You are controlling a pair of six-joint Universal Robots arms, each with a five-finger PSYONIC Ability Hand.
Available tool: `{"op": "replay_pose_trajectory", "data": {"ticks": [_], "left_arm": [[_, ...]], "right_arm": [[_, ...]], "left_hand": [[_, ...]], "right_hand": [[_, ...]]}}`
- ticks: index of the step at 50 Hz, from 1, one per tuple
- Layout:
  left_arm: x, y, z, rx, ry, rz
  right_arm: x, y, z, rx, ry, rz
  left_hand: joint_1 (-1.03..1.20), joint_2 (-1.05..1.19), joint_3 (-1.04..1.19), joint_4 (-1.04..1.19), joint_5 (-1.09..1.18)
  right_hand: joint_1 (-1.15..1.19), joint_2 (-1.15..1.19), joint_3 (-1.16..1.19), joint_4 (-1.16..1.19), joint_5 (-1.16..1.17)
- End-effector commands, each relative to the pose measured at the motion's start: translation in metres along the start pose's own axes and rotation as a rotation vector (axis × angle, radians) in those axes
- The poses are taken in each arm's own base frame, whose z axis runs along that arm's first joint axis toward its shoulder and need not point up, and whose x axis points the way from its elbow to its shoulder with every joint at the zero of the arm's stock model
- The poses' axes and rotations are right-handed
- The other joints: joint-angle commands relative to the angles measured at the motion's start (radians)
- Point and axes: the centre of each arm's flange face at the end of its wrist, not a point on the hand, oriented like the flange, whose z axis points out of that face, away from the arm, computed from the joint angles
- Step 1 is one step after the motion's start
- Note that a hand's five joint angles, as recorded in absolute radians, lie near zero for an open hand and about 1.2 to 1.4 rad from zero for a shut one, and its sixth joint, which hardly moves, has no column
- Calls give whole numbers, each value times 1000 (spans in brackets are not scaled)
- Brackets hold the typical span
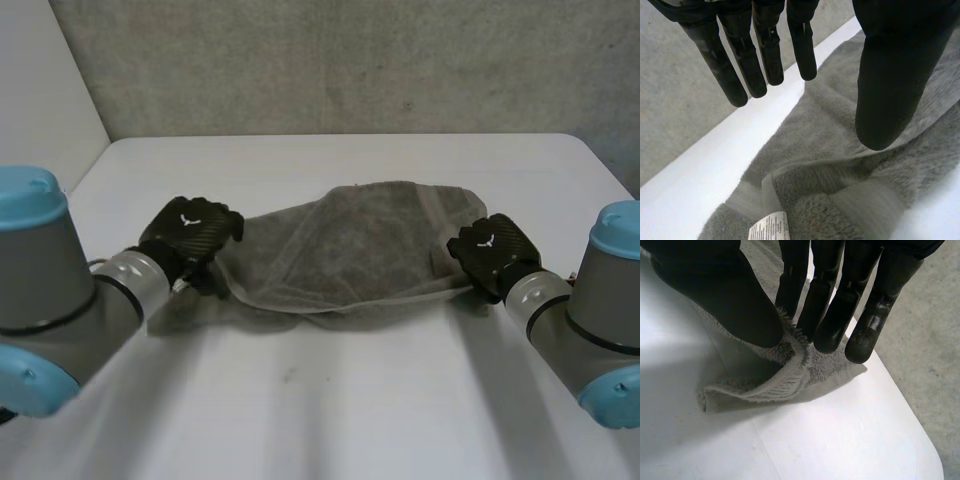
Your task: Fold the towel.
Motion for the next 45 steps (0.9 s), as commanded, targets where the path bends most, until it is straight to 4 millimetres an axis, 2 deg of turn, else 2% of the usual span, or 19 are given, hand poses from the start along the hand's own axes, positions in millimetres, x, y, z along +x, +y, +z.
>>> {"op": "replay_pose_trajectory", "data": {"ticks": [1, 7, 13, 18, 27, 29, 30, 31, 32, 34, 36, 38, 39, 41, 42, 44, 45], "left_arm": [[-30, 15, 28, -58, 54, -73], [-35, 24, 48, -81, 62, -80], [-34, 33, 58, -94, 73, -82], [-29, 47, 70, -119, 90, -88], [-18, 58, 82, -130, 121, -87], [-10, 57, 85, -123, 137, -79], [-10, 57, 85, -123, 137, -79], [-10, 57, 87, -120, 138, -77], [-11, 56, 88, -114, 136, -75], [-12, 54, 89, -110, 131, -73], [-14, 50, 88, -101, 122, -69], [-19, 25, 79, -51, 104, -51], [-19, 25, 79, -50, 104, -51], [-30, -10, 59, 25, 69, -38], [-30, -10, 59, 25, 68, -38], [-38, -39, 33, 80, 36, -12], [-41, -51, 17, 91, 25, -7]], "right_arm": [[5, 2, 2, -4, 6, 17], [2, 3, 1, -6, -2, 17], [1, 3, 0, -7, -3, 17], [1, 3, 0, -9, -4, 17], [1, 4, 0, -10, -1, 18], [1, 4, 0, -10, -1, 16], [1, 4, 0, -10, -1, 16], [2, 4, 0, -9, 0, 16], [2, 3, 1, -8, 1, 16], [3, 4, 1, -10, 3, 14], [5, 2, 2, -7, 11, 14], [10, -1, 3, -6, 24, 7], [10, -1, 3, -6, 24, 7], [25, -12, 0, 8, 59, -7], [25, -12, 0, 8, 59, -7], [52, -32, -18, -4, 80, -20], [52, -32, -18, -4, 80, -20]], "left_hand": [[89, 90, 88, 91, 93], [92, 93, 91, 94, 96], [95, 96, 94, 97, 99], [95, 96, 94, 97, 99], [121, 122, 120, 123, 125], [288, 288, 287, 289, 292], [289, 289, 288, 290, 293], [515, 516, 515, 517, 520], [846, 847, 845, 848, 850], [852, 853, 851, 854, 856], [852, 853, 851, 854, 856], [852, 853, 851, 854, 856], [852, 853, 851, 854, 856], [852, 853, 851, 854, 856], [852, 853, 851, 854, 856], [852, 853, 851, 854, 856], [852, 853, 851, 854, 856]], "right_hand": [[458, 221, 210, 206, 242], [458, 221, 210, 206, 242], [458, 221, 210, 206, 242], [458, 221, 210, 206, 242], [458, 221, 210, 206, 242], [458, 221, 210, 206, 242], [458, 221, 210, 206, 242], [458, 221, 210, 206, 242], [458, 221, 210, 206, 242], [458, 221, 210, 206, 242], [458, 221, 210, 206, 242], [458, 221, 210, 206, 242], [458, 221, 210, 206, 242], [458, 221, 210, 206, 242], [458, 221, 210, 206, 242], [458, 221, 210, 206, 242], [458, 221, 210, 206, 242]]}}
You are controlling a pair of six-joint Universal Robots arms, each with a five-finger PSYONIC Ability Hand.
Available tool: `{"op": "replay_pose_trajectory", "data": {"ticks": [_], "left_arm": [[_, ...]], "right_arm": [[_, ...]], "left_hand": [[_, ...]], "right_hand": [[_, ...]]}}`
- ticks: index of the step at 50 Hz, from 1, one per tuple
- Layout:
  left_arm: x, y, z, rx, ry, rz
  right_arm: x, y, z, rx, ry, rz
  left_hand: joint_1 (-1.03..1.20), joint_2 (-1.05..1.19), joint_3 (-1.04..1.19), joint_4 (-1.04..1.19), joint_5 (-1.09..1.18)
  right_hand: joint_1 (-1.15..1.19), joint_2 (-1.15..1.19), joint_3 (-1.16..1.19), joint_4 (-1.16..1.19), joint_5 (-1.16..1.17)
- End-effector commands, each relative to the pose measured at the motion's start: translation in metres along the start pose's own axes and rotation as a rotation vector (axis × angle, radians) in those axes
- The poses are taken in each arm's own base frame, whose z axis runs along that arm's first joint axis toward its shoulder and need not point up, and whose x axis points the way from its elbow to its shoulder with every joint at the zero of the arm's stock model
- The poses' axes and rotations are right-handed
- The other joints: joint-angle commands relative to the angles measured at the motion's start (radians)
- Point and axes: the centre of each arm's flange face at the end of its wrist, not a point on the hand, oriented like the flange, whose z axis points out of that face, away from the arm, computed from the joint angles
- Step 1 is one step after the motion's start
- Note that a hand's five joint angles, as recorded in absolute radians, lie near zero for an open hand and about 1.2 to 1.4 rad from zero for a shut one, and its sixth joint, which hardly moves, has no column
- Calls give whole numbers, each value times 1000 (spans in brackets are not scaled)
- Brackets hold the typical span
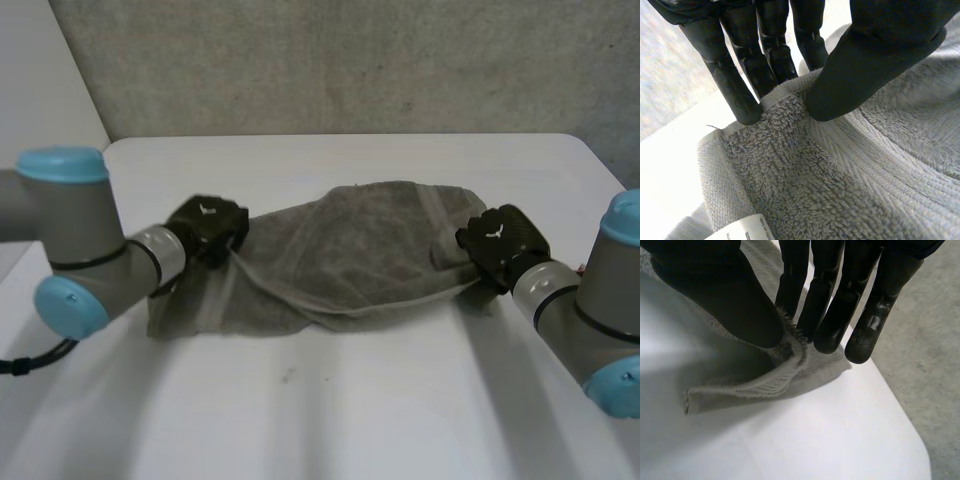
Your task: Fold the towel.
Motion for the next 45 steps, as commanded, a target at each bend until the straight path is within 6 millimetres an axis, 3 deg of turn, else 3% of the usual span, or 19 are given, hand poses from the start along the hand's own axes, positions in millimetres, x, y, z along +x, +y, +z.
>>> {"op": "replay_pose_trajectory", "data": {"ticks": [1, 5, 6, 8, 9, 11, 16, 20, 25, 27, 30, 32, 35, 36, 38, 41, 43, 44, 45], "left_arm": [[-11, -70, -63, 131, -72, 49], [-4, -98, -111, 145, -79, 68], [-4, -98, -111, 145, -79, 68], [-1, -117, -142, 168, -97, 116], [-1, -117, -143, 168, -97, 116], [0, -135, -169, 207, -130, 193], [-4, -162, -202, 302, -212, 266], [-10, -166, -207, 310, -238, 269], [-17, -146, -191, 232, -231, 239], [-21, -117, -157, 116, -174, 197], [-23, -102, -139, 59, -147, 177], [-29, -77, -105, -24, -118, 143], [-35, -61, -72, -76, -122, 135], [-35, -61, -72, -76, -122, 135], [-43, -59, -42, -70, -142, 143], [-46, -63, -30, -48, -154, 156], [-59, -91, -16, 63, -201, 190], [-59, -91, -16, 63, -201, 190], [-66, -114, -15, 154, -239, 213]], "right_arm": [[55, -38, -29, -20, 58, -24], [84, -67, -59, -70, 35, -23], [84, -67, -59, -70, 35, -23], [104, -94, -81, -46, 59, -46], [104, -95, -81, -46, 60, -46], [123, -127, -104, 54, 130, -89], [145, -157, -131, 143, 236, -169], [147, -156, -131, 128, 234, -189], [131, -131, -103, 31, 124, -186], [114, -108, -75, -51, 33, -191], [104, -98, -63, -77, -10, -198], [86, -88, -46, -104, -74, -213], [71, -72, -23, -155, -111, -223], [71, -72, -23, -156, -111, -223], [69, -67, 1, -163, -65, -246], [69, -68, 11, -147, -22, -257], [80, -84, 30, -63, 111, -297], [80, -84, 30, -62, 112, -298], [91, -100, 35, 9, 206, -322]], "left_hand": [[239, 195, 198, 197, 210], [239, 195, 198, 197, 210], [239, 195, 198, 197, 210], [239, 195, 198, 197, 210], [239, 195, 198, 197, 210], [239, 195, 198, 197, 210], [239, 195, 198, 197, 210], [239, 195, 198, 197, 210], [239, 195, 198, 197, 210], [239, 195, 198, 197, 210], [239, 195, 198, 197, 210], [239, 195, 198, 197, 210], [239, 195, 198, 197, 210], [239, 195, 198, 197, 210], [239, 195, 198, 197, 210], [239, 195, 198, 197, 210], [239, 195, 198, 197, 210], [239, 195, 198, 197, 210], [239, 195, 198, 197, 210]], "right_hand": [[458, 221, 210, 206, 241], [458, 221, 210, 206, 241], [458, 221, 210, 206, 241], [458, 221, 210, 206, 241], [458, 221, 210, 206, 241], [458, 221, 210, 206, 241], [458, 221, 210, 206, 241], [458, 221, 210, 206, 241], [458, 221, 210, 206, 241], [458, 221, 210, 206, 241], [458, 221, 210, 206, 241], [458, 221, 210, 206, 241], [458, 221, 210, 206, 241], [458, 221, 210, 206, 241], [458, 221, 210, 206, 241], [458, 221, 210, 206, 241], [458, 221, 210, 206, 241], [458, 221, 210, 206, 241], [458, 221, 210, 206, 241]]}}
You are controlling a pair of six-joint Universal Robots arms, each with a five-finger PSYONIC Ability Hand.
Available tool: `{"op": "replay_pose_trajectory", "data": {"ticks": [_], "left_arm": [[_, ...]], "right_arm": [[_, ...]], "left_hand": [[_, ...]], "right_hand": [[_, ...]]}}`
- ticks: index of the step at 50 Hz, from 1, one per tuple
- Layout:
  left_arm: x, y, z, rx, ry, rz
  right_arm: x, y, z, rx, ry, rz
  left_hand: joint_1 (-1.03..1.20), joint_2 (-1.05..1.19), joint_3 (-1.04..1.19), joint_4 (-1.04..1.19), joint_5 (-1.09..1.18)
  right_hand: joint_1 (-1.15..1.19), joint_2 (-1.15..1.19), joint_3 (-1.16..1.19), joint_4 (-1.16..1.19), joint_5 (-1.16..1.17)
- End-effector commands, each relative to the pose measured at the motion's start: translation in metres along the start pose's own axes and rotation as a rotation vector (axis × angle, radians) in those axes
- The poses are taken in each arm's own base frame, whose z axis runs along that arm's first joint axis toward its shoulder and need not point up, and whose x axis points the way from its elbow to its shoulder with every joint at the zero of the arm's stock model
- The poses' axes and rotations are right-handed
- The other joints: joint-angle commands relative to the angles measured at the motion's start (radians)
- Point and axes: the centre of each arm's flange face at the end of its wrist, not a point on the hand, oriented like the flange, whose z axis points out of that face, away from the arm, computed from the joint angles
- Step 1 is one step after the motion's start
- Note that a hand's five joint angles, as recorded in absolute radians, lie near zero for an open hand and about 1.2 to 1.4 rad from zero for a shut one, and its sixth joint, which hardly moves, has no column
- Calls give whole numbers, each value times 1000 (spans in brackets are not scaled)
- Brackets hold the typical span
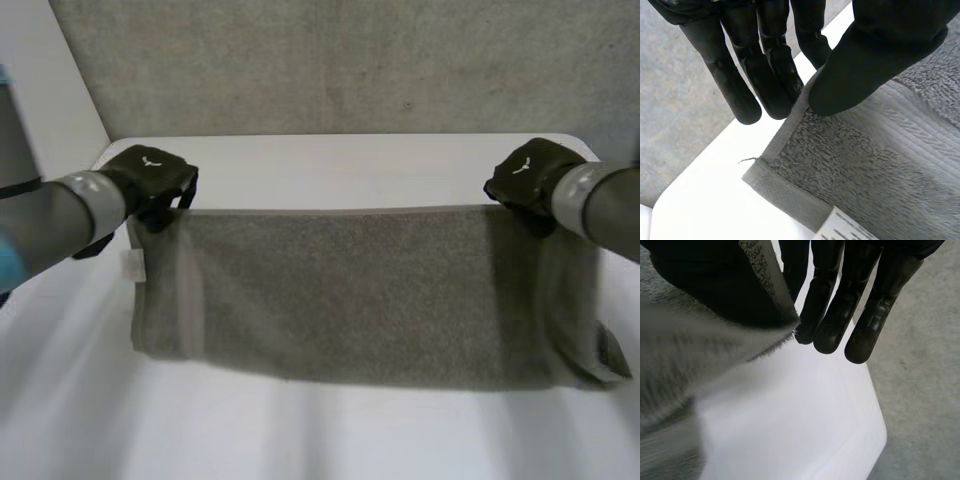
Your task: Fold the towel.
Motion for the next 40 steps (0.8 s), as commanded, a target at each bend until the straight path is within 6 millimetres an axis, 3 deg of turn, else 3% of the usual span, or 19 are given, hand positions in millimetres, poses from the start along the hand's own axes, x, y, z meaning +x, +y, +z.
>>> {"op": "replay_pose_trajectory", "data": {"ticks": [1, 2, 4, 6, 7, 9, 12, 15, 19, 20, 22, 23, 25, 26, 28, 30, 31, 33, 40], "left_arm": [[-39, -79, 31, 333, -189, 75], [-39, -79, 31, 334, -190, 76], [-47, -109, 24, 469, -251, 94], [-61, -162, -6, 718, -372, 81], [-61, -162, -6, 719, -372, 81], [-73, -191, -36, 884, -432, 17], [-73, -193, -42, 918, -422, -20], [-68, -179, -39, 895, -383, -68], [-60, -126, -12, 713, -344, -109], [-60, -125, -12, 712, -344, -109], [-50, -78, 4, 568, -311, -136], [-50, -78, 4, 567, -311, -136], [-31, -34, 15, 441, -260, -164], [-31, -33, 15, 440, -260, -164], [-11, 2, 21, 349, -209, -182], [-3, 20, 24, 303, -189, -190], [-3, 20, 25, 303, -188, -190], [9, 48, 25, 234, -160, -196], [28, 70, 16, 169, -106, -159]], "right_arm": [[48, -47, 30, 196, 407, -75], [48, -48, 30, 197, 408, -75], [68, -67, 24, 289, 540, -84], [104, -102, -3, 483, 793, -81], [104, -102, -3, 484, 794, -81], [123, -117, -32, 605, 949, -84], [122, -120, -39, 638, 958, -96], [106, -114, -33, 643, 880, -119], [74, -91, -14, 575, 707, -123], [73, -91, -14, 575, 707, -123], [46, -71, 0, 516, 560, -116], [45, -71, 0, 516, 559, -116], [4, -42, 24, 441, 357, -98], [4, -42, 24, 441, 356, -98], [-15, -27, 33, 402, 263, -84], [-50, 6, 49, 317, 99, -54], [-50, 6, 49, 316, 98, -53], [-81, 29, 62, 255, -13, -27], [-108, 49, 69, 201, -102, 54]], "left_hand": [[207, 180, 181, 179, 185], [207, 180, 181, 179, 185], [207, 180, 181, 179, 185], [207, 180, 181, 179, 185], [207, 180, 181, 179, 185], [207, 180, 181, 179, 185], [207, 180, 181, 179, 185], [207, 180, 181, 179, 185], [207, 180, 181, 179, 185], [207, 180, 181, 179, 185], [207, 180, 181, 179, 185], [207, 180, 181, 179, 185], [207, 180, 181, 179, 185], [207, 180, 181, 179, 185], [207, 180, 181, 179, 185], [207, 180, 181, 179, 185], [207, 180, 181, 179, 185], [207, 180, 181, 179, 185], [207, 180, 181, 179, 185]], "right_hand": [[454, 221, 210, 206, 234], [454, 221, 210, 206, 234], [454, 221, 210, 206, 234], [454, 221, 210, 206, 234], [454, 221, 210, 206, 234], [454, 221, 210, 206, 234], [454, 221, 210, 206, 234], [454, 221, 210, 206, 234], [454, 221, 210, 206, 234], [454, 221, 210, 206, 234], [454, 221, 210, 206, 234], [454, 221, 210, 206, 234], [454, 221, 210, 206, 234], [454, 221, 210, 206, 234], [454, 221, 210, 206, 234], [454, 221, 210, 206, 234], [454, 221, 210, 206, 234], [454, 221, 210, 206, 234], [454, 221, 210, 206, 234]]}}
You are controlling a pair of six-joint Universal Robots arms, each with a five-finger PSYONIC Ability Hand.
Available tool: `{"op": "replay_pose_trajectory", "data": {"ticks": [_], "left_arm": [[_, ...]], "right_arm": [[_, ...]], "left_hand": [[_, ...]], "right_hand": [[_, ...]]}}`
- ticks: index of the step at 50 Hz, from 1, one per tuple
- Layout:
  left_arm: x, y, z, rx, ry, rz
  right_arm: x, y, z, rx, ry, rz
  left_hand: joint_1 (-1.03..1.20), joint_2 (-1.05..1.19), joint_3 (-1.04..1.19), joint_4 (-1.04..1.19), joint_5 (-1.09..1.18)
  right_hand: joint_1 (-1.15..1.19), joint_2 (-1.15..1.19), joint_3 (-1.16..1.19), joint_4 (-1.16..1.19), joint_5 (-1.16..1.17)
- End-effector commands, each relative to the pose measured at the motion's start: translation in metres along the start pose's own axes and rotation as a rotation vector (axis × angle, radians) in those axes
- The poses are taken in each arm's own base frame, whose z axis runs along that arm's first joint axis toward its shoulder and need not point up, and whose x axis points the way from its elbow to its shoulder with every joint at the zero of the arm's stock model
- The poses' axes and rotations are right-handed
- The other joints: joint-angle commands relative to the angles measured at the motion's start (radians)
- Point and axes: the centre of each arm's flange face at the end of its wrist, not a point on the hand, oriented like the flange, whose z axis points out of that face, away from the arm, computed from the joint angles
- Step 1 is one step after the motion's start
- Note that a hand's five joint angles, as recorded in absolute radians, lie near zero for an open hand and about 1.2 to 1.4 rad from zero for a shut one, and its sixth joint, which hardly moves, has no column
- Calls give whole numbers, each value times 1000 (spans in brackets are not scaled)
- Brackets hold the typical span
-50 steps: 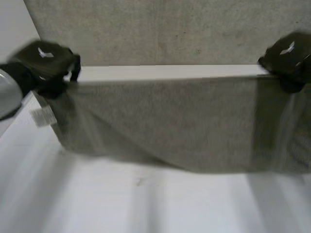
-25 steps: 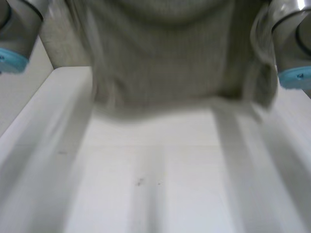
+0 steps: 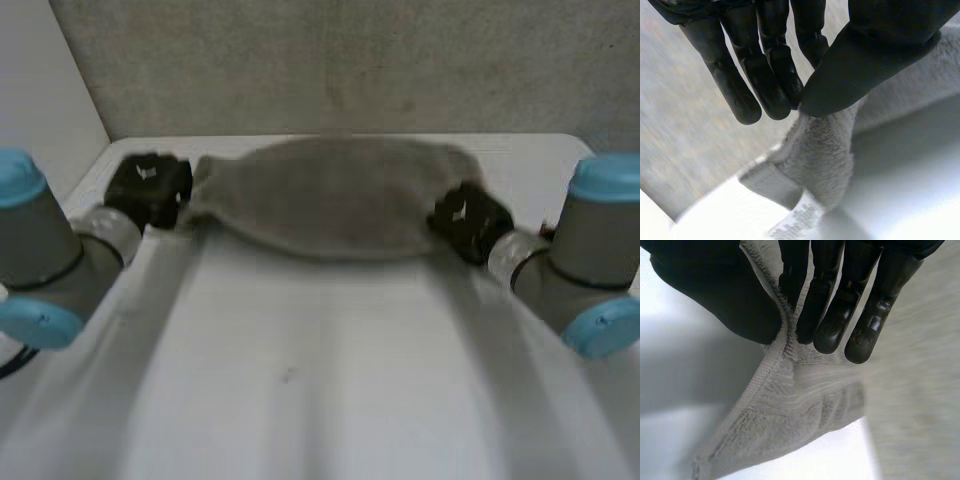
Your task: Fold the towel.
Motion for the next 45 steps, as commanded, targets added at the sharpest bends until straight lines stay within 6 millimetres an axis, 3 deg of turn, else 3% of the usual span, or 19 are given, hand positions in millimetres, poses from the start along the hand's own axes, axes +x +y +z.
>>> {"op": "replay_pose_trajectory", "data": {"ticks": [1, 5, 7, 15, 28, 45], "left_arm": [[12, 25, -19, -71, 54, 39], [12, 23, -24, -72, 55, 42], [10, 21, -27, -70, 50, 42], [9, 17, -30, -60, 46, 45], [5, 10, -30, -36, 30, 49], [3, 10, -29, -34, 25, 48]], "right_arm": [[-33, 26, 3, -68, -95, 153], [-25, 27, 1, -83, -66, 305], [-11, 29, -3, -89, -22, 465], [4, 49, -12, -167, 79, 728], [17, 85, -16, -274, 166, 788], [6, 94, -15, -308, 139, 790]], "left_hand": [[197, 179, 181, 179, 183], [197, 179, 181, 179, 183], [197, 179, 181, 179, 183], [197, 179, 181, 179, 183], [197, 179, 181, 179, 183], [197, 179, 181, 179, 183]], "right_hand": [[287, 68, 57, 53, 76], [42, -177, -188, -193, -169], [-175, -394, -405, -409, -385], [-305, -524, -535, -539, -515], [-302, -521, -532, -536, -513], [-308, -527, -538, -542, -518]]}}
